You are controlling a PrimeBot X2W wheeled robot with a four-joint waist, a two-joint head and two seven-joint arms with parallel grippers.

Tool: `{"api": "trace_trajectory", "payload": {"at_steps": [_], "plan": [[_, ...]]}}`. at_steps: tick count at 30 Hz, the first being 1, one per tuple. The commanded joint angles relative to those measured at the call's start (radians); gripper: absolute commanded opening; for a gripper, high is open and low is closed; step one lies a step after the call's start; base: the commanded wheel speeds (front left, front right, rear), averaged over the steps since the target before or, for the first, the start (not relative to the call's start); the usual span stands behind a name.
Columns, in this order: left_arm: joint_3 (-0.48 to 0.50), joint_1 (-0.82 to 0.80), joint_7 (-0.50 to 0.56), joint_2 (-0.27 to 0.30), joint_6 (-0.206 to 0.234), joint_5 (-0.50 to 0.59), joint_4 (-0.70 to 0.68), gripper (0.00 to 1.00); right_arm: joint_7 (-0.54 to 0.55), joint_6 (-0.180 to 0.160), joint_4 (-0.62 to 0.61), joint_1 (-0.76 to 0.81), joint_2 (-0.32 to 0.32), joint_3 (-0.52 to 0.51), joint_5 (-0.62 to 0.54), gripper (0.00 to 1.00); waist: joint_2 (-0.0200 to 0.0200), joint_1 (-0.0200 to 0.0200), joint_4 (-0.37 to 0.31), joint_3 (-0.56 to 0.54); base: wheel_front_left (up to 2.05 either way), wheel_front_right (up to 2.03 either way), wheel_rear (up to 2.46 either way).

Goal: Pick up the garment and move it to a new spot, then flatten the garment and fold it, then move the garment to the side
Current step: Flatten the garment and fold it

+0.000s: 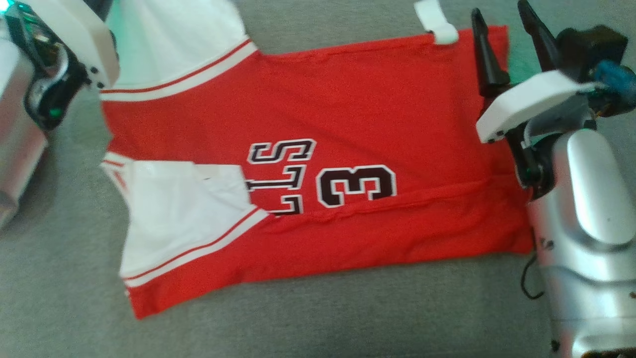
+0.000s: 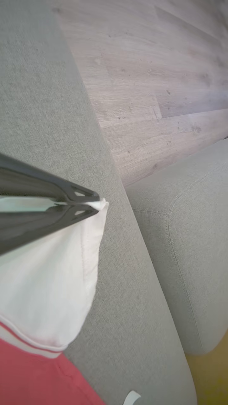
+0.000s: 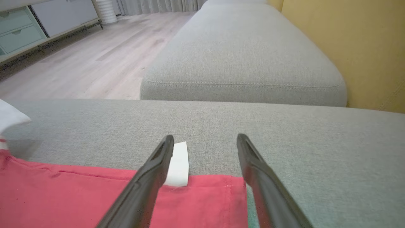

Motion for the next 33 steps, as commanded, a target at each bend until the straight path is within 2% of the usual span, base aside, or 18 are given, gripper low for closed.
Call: {"api": "trace_trajectory", "payload": {"at_steps": [1, 5, 14, 25, 26, 27, 33], "plan": [[0.031, -0.014, -0.023, 0.044, 0.002, 0.009, -0.023, 0.00, 0.031, 0.007, -0.013, -0.025, -0.004, 0.004, 0.003, 1.00, 0.0000, 0.0000, 0.046, -0.025, 0.00, 0.00, 0.00], [0.003, 0.024, -0.081, 0.033, 0.002, 0.036, -0.074, 0.00, 0.142, 0.007, 0.078, -0.059, -0.042, -0.048, -0.002, 1.00, 0.0000, 0.0000, 0.087, -0.040, 0.00, 0.00, 0.00], [-0.044, 0.094, -0.118, 0.018, 0.016, 0.070, -0.176, 0.00, 0.259, 0.007, 0.235, -0.092, -0.088, -0.136, -0.044, 1.00, 0.0000, 0.0000, 0.132, -0.052, 0.00, 0.00, 0.00], [-0.057, 0.105, -0.098, 0.034, 0.030, 0.070, -0.215, 0.00, 0.287, 0.007, 0.317, -0.126, -0.118, -0.109, -0.044, 1.00, 0.0000, 0.0000, 0.132, -0.041, 0.00, 0.00, 0.00], [-0.057, 0.105, -0.097, 0.036, 0.031, 0.070, -0.216, 0.00, 0.293, 0.007, 0.324, -0.128, -0.117, -0.102, -0.037, 0.83, 0.0000, 0.0000, 0.131, -0.040, 0.00, 0.00, 0.00], [-0.057, 0.106, -0.096, 0.038, 0.031, 0.069, -0.215, 0.00, 0.299, 0.007, 0.328, -0.130, -0.116, -0.091, -0.027, 0.00, 0.0000, 0.0000, 0.129, -0.040, 0.00, 0.00, 0.00], [-0.057, 0.105, -0.108, 0.054, 0.038, 0.076, -0.193, 0.00, 0.256, 0.007, 0.311, -0.145, -0.135, -0.037, 0.041, 0.00, 0.0000, 0.0000, 0.114, -0.041, 0.00, 0.00, 0.00]]}}
